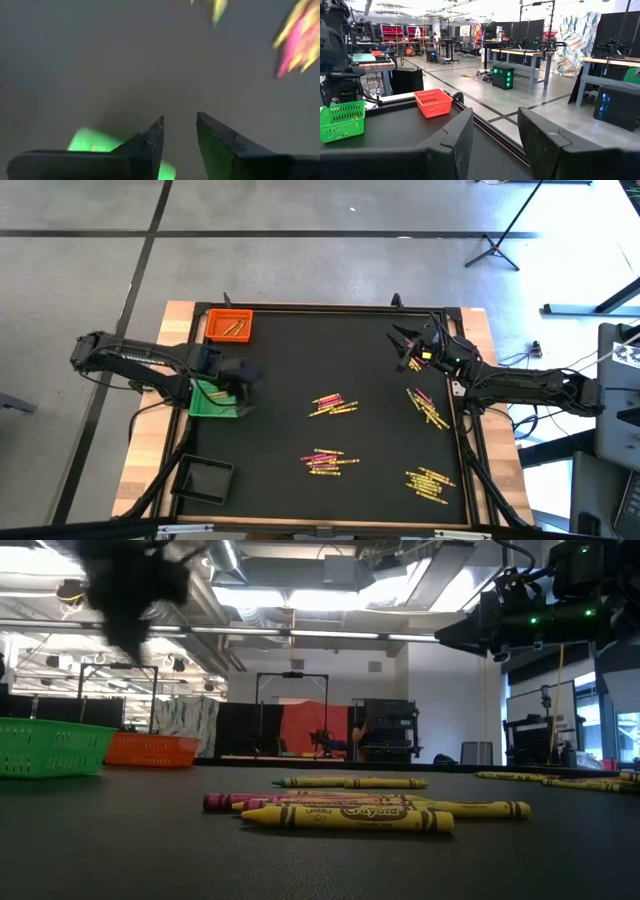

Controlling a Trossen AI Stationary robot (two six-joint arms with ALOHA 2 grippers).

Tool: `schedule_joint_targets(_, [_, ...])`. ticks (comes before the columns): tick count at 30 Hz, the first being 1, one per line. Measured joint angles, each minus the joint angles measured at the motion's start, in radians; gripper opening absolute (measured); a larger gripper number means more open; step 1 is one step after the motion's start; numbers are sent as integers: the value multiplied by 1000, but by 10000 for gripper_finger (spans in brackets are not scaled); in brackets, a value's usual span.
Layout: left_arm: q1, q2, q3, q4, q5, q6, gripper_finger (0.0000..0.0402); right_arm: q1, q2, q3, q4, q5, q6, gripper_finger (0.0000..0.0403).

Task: Sort crayons
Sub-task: Put the yellow crayon into the green bin

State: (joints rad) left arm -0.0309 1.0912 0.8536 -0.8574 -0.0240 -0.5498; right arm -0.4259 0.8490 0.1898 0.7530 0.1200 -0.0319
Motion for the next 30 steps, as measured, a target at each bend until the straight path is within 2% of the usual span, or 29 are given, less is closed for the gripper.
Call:
schedule_joint_targets(8, [-9, 70, -28, 412, -272, 217, 100, 0, 0, 0, 0, -1, 0, 154])
schedule_joint_targets(12, [-3, 150, -50, 581, -345, 276, 100, 0, 0, 0, 0, -1, 0, 154])
schedule_joint_targets(22, [27, 457, -64, 849, -345, 321, 100, 0, 0, 0, 6, -3, 0, 154])
schedule_joint_targets(30, [63, 620, -65, 1039, -187, 345, 100, 0, 0, 0, 5, -6, 0, 154])
